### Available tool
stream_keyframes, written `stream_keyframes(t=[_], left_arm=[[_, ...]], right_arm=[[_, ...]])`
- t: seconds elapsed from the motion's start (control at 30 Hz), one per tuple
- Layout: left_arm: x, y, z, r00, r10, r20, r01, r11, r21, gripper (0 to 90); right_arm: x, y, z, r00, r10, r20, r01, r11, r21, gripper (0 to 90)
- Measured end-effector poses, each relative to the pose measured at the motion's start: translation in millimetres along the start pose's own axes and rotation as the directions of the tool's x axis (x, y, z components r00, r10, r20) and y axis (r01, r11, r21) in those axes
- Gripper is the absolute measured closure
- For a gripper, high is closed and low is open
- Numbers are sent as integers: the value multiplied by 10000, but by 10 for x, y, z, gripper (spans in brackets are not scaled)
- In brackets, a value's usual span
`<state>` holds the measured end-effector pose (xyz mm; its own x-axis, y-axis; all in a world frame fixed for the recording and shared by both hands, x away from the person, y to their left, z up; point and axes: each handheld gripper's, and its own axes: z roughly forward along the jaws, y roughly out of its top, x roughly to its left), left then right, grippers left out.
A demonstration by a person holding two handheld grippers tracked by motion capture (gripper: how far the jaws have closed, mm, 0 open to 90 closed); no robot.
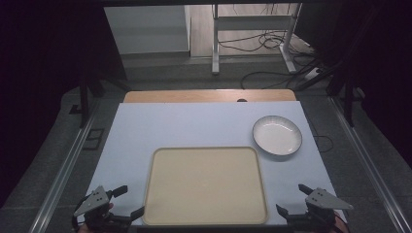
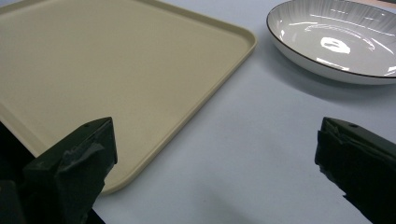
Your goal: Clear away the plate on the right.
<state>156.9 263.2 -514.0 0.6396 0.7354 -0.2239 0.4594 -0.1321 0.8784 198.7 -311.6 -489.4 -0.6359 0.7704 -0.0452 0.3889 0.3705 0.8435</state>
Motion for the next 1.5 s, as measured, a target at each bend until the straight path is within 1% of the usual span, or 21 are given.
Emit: stream_keyframes(t=[0.13,0.27,0.57,0.97,1.03,1.17,1.3,1.5], left_arm=[[2,-3,-4,10000,-19,-4,19,10000,-59,10],[2,-3,-2,10000,-34,22,35,10000,-74,8],[9,-9,-7,9999,-103,20,103,9997,-208,0],[13,-10,-5,9999,-116,73,118,9997,-199,0],[11,-10,-5,9998,-142,135,145,9996,-238,0],[4,-8,2,9998,-100,151,103,9998,-195,0],[8,-10,-1,9998,-115,133,118,9997,-230,0],[8,-9,1,9999,-111,111,114,9997,-207,0]], right_arm=[[5,4,6,10000,-67,46,66,10000,36,0],[8,8,11,10000,-66,-14,66,10000,69,0],[19,44,40,9993,-362,99,361,9993,137,0],[17,72,102,9995,-311,28,311,9994,142,0],[14,79,113,9995,-302,-99,304,9995,116,0],[23,101,138,9994,-315,-129,317,9994,148,0],[22,121,169,9992,-406,-64,407,9991,143,0],[-1,149,215,9994,-335,-66,336,9994,35,0]])
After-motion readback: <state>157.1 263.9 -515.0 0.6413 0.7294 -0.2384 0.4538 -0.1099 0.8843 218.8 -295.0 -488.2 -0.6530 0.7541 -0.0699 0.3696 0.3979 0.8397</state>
